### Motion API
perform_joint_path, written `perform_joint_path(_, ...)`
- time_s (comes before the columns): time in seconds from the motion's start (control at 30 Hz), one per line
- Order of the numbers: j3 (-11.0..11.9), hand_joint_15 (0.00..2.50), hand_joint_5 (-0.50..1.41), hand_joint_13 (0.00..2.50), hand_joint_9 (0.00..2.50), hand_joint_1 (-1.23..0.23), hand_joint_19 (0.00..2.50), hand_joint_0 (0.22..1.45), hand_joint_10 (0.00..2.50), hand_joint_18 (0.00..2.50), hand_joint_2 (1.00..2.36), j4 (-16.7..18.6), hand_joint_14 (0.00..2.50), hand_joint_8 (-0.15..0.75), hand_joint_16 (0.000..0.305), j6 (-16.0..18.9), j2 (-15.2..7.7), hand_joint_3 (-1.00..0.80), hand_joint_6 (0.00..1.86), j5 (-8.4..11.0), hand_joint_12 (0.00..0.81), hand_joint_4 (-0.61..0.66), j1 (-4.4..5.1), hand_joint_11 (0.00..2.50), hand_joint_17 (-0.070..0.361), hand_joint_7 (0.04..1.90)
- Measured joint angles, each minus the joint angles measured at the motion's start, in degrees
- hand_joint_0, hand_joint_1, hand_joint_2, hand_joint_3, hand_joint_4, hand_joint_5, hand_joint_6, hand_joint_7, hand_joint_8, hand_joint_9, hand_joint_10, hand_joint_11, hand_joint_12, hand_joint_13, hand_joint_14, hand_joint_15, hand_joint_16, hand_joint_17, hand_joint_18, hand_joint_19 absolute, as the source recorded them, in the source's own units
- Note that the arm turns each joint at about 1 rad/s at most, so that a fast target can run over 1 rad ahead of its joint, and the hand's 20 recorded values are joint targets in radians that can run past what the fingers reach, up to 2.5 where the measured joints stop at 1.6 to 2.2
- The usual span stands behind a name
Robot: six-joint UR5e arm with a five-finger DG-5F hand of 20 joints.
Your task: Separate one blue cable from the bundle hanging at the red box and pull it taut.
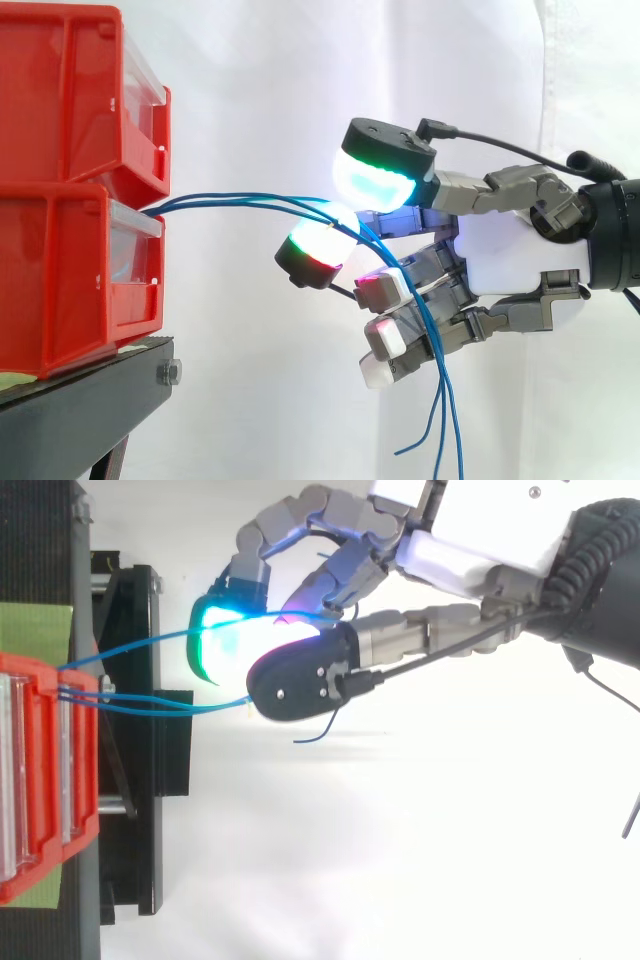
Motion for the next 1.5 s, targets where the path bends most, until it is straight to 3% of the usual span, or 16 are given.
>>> perform_joint_path(0.3, 0.01, 0.80, -0.22, 1.03, 1.12, -0.55, 0.58, 0.62, 0.02, 0.61, 1.01, 0.35, 0.03, 0.246, 0.050, -0.17, -0.02, -0.43, 0.87, 0.01, 0.339, 0.01, -0.12, 1.21, 0.112, 0.89)
perform_joint_path(0.43, -0.01, 0.83, -0.24, 1.05, 1.10, -0.57, 0.58, 0.58, 0.02, 0.62, 1.00, 0.41, 0.03, 0.240, 0.052, -0.19, -0.02, -0.50, 0.87, 0.01, 0.349, 0.01, -0.13, 1.25, 0.116, 0.88)
perform_joint_path(0.57, -0.02, 0.89, -0.26, 1.07, 1.01, -0.56, 0.57, 0.54, 0.02, 0.63, 1.00, 0.44, 0.03, 0.251, 0.055, -0.19, -0.02, -0.50, 0.87, 0.01, 0.354, 0.02, -0.24, 1.25, 0.124, 0.86)
perform_joint_path(0.7, -0.02, 0.94, -0.27, 1.00, 0.83, -0.57, 0.55, 0.52, 0.00, 0.62, 1.00, 0.56, 0.02, 0.264, 0.059, -0.23, -0.03, -0.50, 0.86, 0.01, 0.366, 0.04, -0.29, 1.47, 0.132, 0.84)
perform_joint_path(0.83, -0.02, 0.91, -0.28, 0.93, 0.74, -0.58, 0.56, 0.51, 0.00, 0.59, 1.00, 0.85, 0.02, 0.276, 0.059, -0.42, -0.06, -0.50, 0.85, 0.02, 0.378, 0.05, -0.33, 1.50, 0.133, 0.83)
perform_joint_path(1.23, -0.03, 0.90, -0.27, 0.92, 0.73, -0.47, 0.57, 0.54, 0.01, 0.58, 1.00, 1.08, 0.03, 0.275, 0.058, -0.63, -0.09, -0.50, 0.85, 0.01, 0.377, 0.07, -0.41, 1.44, 0.130, 0.85)
perform_joint_path(1.5, -0.04, 0.84, -0.27, 0.90, 0.66, -0.47, 0.55, 0.54, 0.01, 0.58, 1.00, 1.25, 0.02, 0.292, 0.058, -1.62, -0.31, -0.50, 0.85, 0.09, 0.384, 0.08, -0.45, 1.22, 0.131, 0.85)
